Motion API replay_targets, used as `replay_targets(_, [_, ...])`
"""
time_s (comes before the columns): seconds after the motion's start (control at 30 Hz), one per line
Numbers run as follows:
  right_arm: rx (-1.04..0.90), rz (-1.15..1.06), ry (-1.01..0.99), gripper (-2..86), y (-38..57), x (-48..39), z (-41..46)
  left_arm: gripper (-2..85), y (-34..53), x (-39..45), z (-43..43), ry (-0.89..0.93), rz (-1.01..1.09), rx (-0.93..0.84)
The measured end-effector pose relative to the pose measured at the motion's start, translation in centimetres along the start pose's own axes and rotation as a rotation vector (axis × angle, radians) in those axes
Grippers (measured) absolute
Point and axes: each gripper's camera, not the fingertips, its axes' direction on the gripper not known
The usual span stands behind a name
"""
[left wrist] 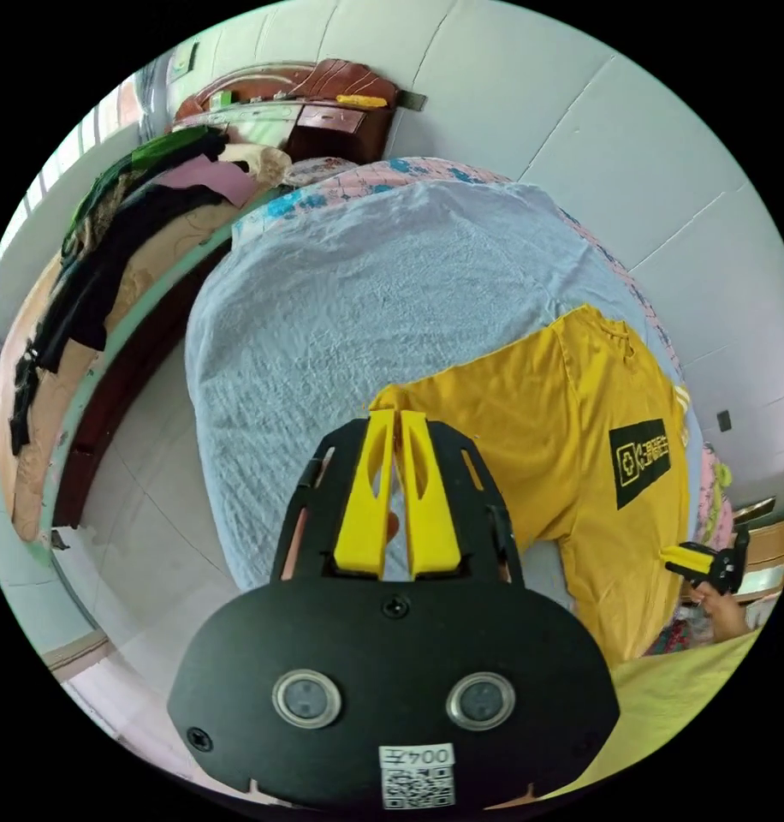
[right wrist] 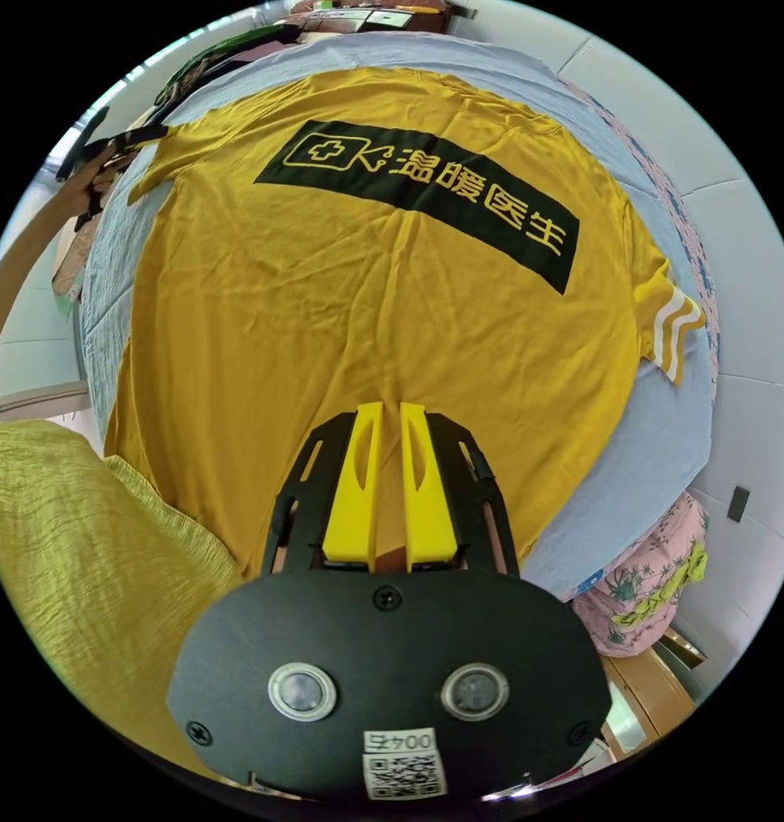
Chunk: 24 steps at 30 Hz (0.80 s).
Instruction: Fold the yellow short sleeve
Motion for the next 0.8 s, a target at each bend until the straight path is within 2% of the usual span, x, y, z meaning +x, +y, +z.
replay_targets(0.07, [0.0,0.029,-0.029,5.1,-0.6,0.1,-0.3,2.9,0.0,2.1,-2.2,-0.133,0.09,0.097])
replay_targets(0.17, [-0.023,0.05,-0.051,5.1,-1.6,0.0,-0.6,2.8,-0.8,3.1,-0.9,-0.242,0.153,0.02])
replay_targets(0.27, [-0.048,0.052,-0.053,5.0,-2.7,-0.4,-0.9,3.9,-0.9,1.9,0.4,-0.192,0.137,-0.037])
replay_targets(0.4, [-0.056,0.064,-0.059,5.0,-3.4,-0.8,-1.2,7.0,0.5,-0.1,-2.1,-0.103,0.085,0.052])
replay_targets(0.57, [-0.045,0.084,-0.066,4.9,-3.9,-1.3,-1.7,7.4,6.9,-0.4,-4.8,0.107,0.246,0.075])
replay_targets(0.67, [-0.035,0.1,-0.077,4.9,-4.0,-1.4,-1.8,7.4,12.0,2.6,-4.7,0.053,0.386,0.046])
replay_targets(0.8, [-0.03,0.118,-0.082,4.9,-4.2,-1.6,-2.0,7.7,14.8,5.2,-3.8,-0.023,0.45,0.05])
